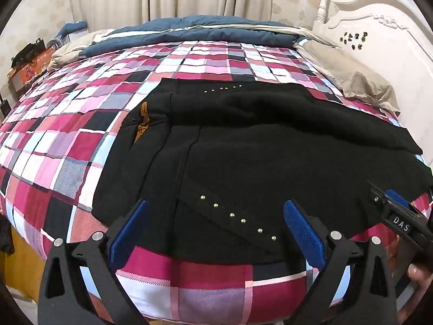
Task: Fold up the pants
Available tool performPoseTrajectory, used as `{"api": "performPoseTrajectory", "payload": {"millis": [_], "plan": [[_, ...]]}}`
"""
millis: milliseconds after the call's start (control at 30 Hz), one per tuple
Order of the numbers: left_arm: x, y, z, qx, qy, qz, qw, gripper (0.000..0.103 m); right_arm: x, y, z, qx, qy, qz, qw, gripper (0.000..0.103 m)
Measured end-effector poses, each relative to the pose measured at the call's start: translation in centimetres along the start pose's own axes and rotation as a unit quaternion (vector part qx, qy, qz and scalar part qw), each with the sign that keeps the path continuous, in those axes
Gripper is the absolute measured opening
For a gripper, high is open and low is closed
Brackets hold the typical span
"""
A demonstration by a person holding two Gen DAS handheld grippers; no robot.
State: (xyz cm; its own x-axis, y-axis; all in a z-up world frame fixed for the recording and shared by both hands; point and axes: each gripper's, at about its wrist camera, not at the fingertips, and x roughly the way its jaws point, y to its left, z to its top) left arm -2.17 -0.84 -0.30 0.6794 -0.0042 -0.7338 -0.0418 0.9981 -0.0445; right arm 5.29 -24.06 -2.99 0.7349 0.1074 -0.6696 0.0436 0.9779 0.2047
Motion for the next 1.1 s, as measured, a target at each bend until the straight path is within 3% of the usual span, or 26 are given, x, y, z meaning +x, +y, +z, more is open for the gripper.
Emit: {"api": "performPoseTrajectory", "payload": {"millis": [133, 1100], "plan": [[-0.1, 0.2, 0.3, -0.002, 0.008, -0.002, 1.0, 0.098, 0.3, 0.1, 0.1, 0.0, 0.021, -0.002, 1.0, 0.101], [0.1, 1.0, 0.5, -0.01, 0.012, 0.001, 0.9999, 0.098, 0.1, 0.4, -0.6, -0.003, 0.026, -0.007, 1.0, 0.101]]}}
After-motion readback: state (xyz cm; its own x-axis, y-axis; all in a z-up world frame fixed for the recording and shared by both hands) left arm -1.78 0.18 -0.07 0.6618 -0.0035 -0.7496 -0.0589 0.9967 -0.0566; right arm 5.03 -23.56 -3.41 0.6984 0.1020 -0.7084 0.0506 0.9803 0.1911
